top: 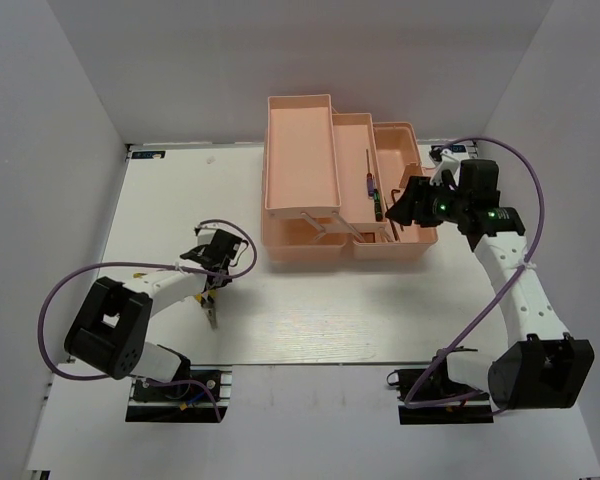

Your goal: Sort the tools into containers

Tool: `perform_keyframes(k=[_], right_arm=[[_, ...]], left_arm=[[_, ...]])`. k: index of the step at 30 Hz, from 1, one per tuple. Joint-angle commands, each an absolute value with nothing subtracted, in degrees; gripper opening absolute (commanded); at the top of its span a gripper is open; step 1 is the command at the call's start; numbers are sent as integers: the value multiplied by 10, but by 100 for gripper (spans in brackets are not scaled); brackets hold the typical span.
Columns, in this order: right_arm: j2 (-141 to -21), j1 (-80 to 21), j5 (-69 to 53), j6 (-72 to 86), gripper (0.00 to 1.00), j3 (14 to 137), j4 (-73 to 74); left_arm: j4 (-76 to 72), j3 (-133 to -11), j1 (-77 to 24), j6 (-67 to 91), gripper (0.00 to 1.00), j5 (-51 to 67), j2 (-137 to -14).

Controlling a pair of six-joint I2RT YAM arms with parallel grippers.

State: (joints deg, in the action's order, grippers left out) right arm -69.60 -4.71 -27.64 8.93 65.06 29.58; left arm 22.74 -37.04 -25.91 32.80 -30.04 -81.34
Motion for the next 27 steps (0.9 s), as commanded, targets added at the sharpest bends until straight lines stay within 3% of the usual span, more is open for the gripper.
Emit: perform_keyframes(k=[1,2,3,7,9,11,12,14,15,20,22,27], right_arm=[[-678,-40,-312,92,66,648,290],[-671,-40,-326,88,83,648,292],[-669,-38,-332,74,91,646,299],[-649,-36,-390,38,91,634,307],[-639,-35,-443,3,81,621,313],[-634,-35,-508,-52,62,612,331],[-630,-36,-558,-80,34,606,337],[-628,-39,-576,-114,6,601,359],[-632,-38,-587,-134,0,599,365],[-639,-40,-584,-149,0,604,381],[-641,-41,-584,-149,0,600,378],[-654,-48,-619,-211,0,608,430]], left_arm=[[211,-372,-258,326,18,-218,-821],[211,-380,-258,317,14,-208,-821],[206,-388,-266,310,4,-192,-821],[200,-423,-266,297,0,-149,-793],[200,-450,-266,283,0,-133,-760],[209,-485,-266,270,0,-120,-735],[215,-498,-266,270,0,-113,-723],[236,-539,-266,263,0,-113,-687],[248,-555,-266,263,0,-113,-677],[345,-678,-266,244,0,-148,-655],[322,-693,-266,221,0,-120,-643],[185,-749,-266,185,0,61,-670]])
